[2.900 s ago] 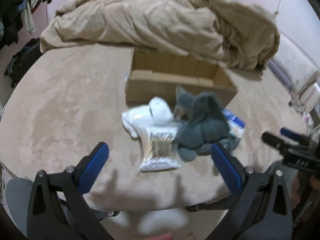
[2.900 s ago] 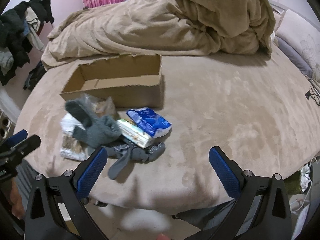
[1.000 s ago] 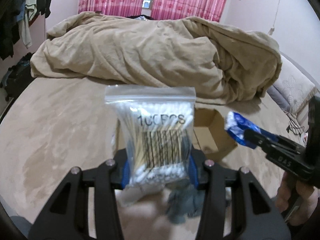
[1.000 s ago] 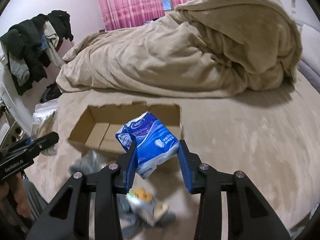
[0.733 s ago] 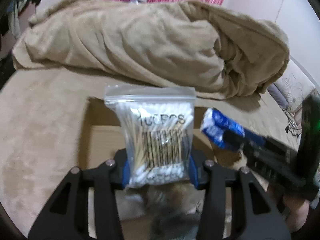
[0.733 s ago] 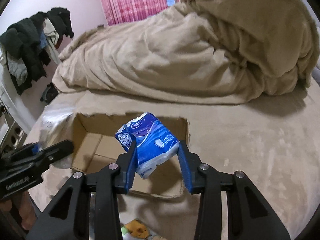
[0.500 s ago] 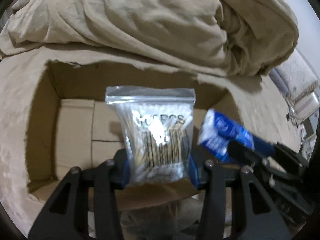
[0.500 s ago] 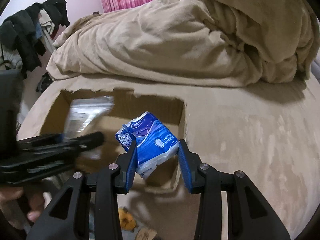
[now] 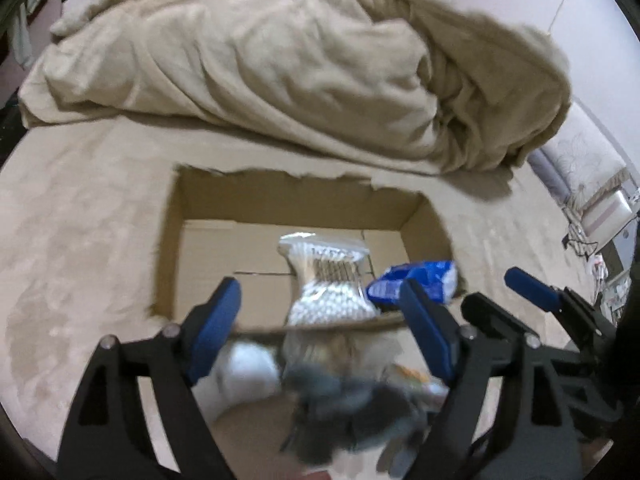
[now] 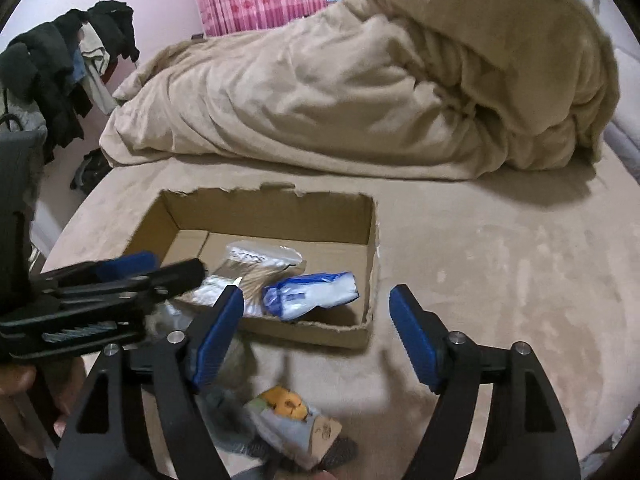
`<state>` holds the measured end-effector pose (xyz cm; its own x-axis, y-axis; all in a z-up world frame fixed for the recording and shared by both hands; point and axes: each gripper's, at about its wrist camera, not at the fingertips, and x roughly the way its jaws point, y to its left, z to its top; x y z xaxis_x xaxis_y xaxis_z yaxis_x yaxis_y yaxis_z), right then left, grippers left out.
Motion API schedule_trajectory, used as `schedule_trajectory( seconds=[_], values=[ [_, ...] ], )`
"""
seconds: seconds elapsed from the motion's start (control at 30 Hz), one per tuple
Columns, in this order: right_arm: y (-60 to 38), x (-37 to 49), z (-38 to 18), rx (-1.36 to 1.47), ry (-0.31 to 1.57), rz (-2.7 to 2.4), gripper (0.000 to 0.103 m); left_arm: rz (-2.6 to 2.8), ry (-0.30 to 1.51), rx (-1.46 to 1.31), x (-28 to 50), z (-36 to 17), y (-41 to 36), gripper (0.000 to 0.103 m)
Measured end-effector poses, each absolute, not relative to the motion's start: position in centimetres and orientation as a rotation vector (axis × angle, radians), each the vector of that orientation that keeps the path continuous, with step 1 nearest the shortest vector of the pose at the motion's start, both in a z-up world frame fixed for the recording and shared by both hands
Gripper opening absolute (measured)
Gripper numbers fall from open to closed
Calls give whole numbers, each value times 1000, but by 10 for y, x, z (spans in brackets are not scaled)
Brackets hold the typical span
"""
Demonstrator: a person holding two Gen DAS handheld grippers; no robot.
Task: Organize objects
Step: 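Lower both held items into the cardboard box and open both tools, then grasp the white socks with the left tool while the right tool grasps the gray glove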
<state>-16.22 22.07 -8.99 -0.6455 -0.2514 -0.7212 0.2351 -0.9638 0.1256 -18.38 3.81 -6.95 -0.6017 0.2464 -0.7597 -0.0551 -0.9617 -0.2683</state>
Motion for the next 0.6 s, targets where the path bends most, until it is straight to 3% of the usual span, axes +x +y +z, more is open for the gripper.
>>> schedule_trajectory(
  seconds=[0.27,0.6],
  values=[
    [212,-103,-49,1122,39,-2658,78,2722,-310,-1195,-99,-16,-3,84],
    [212,-45,-13,1063,69,-2663,78,2737,-296,-1172,-23,-11,-28,84]
  ],
)
